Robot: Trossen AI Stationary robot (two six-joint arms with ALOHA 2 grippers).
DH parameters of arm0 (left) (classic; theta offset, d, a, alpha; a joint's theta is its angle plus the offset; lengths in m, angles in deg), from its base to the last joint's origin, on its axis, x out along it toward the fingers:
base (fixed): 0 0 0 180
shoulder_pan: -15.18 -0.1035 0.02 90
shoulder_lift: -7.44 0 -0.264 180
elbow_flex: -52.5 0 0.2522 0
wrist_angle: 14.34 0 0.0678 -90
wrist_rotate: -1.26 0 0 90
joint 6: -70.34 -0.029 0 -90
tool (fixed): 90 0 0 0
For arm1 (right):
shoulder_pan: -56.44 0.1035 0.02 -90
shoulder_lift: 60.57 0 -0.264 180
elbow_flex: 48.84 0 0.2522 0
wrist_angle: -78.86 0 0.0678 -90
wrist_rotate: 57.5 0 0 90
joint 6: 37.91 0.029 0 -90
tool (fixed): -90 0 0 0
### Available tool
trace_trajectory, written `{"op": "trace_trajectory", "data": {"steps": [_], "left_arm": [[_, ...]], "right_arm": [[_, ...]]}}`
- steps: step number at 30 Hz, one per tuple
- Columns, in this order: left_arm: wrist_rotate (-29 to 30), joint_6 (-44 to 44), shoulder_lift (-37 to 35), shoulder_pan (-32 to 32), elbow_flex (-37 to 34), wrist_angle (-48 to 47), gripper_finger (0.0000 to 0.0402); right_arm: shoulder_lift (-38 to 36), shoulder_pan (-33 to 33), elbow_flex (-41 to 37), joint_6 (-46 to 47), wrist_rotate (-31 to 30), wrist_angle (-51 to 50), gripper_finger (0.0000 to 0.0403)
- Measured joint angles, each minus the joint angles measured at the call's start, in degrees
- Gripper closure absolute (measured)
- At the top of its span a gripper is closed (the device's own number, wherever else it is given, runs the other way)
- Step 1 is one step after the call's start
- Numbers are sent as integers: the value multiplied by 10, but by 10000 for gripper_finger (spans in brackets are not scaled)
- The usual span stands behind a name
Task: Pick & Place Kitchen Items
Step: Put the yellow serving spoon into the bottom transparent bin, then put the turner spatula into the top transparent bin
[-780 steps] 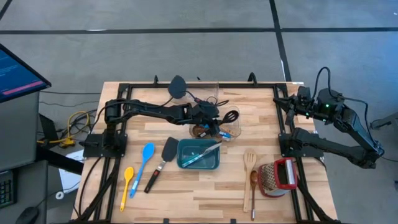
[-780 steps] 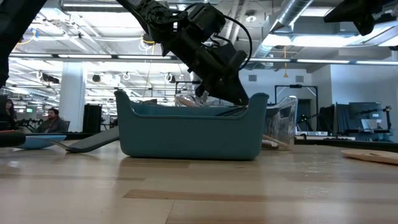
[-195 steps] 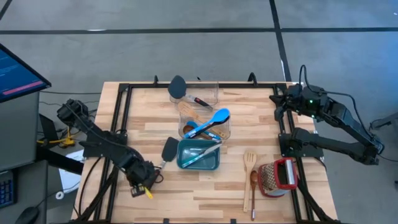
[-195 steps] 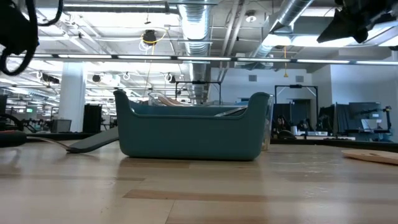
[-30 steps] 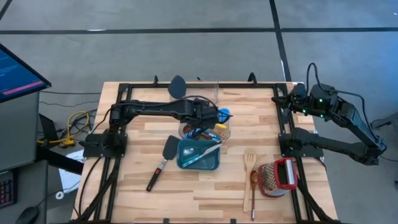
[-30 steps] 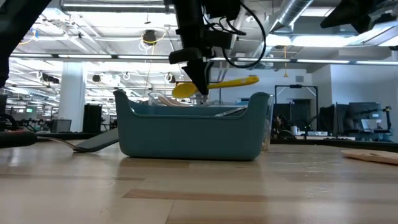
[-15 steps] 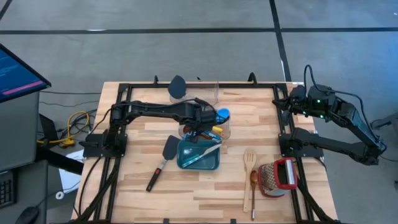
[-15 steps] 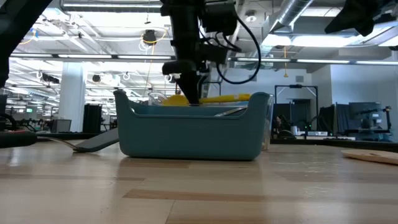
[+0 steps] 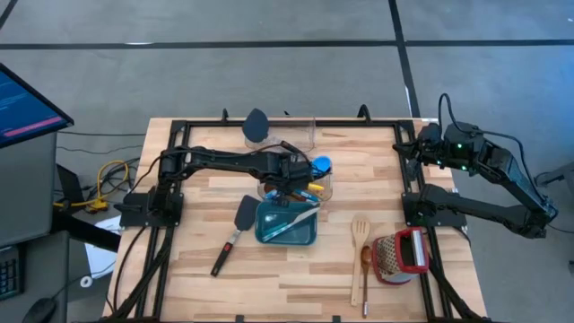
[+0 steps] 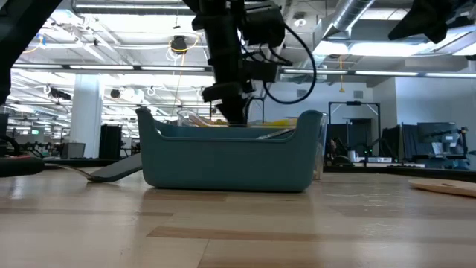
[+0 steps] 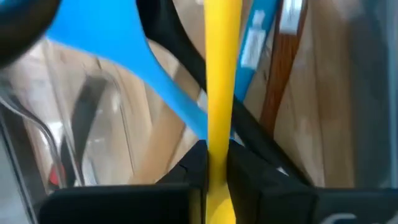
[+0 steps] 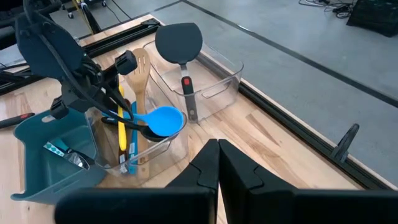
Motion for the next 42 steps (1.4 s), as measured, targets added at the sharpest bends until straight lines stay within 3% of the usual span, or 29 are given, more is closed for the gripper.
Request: {"op": "trace_trajectory", "data": {"steps": [11, 18, 23, 34, 38, 42], "left_arm": [[29, -1, -2, 0, 0, 30, 295], [101, -2, -45, -2, 0, 25, 291], [109, 3, -115, -11, 1, 30, 296], [109, 234, -275, -14, 1, 51, 301], [109, 274, -310, -6, 1, 52, 307], [109, 275, -326, 10, 1, 51, 328]], "right_arm": [[0, 0, 0, 0, 0, 0, 403], [0, 0, 0, -29, 0, 1, 403], [0, 0, 0, -29, -2, 7, 403], [0, 0, 0, -29, 0, 56, 403], [0, 0, 0, -24, 5, 91, 403], [2, 0, 0, -5, 77, 110, 403]]}}
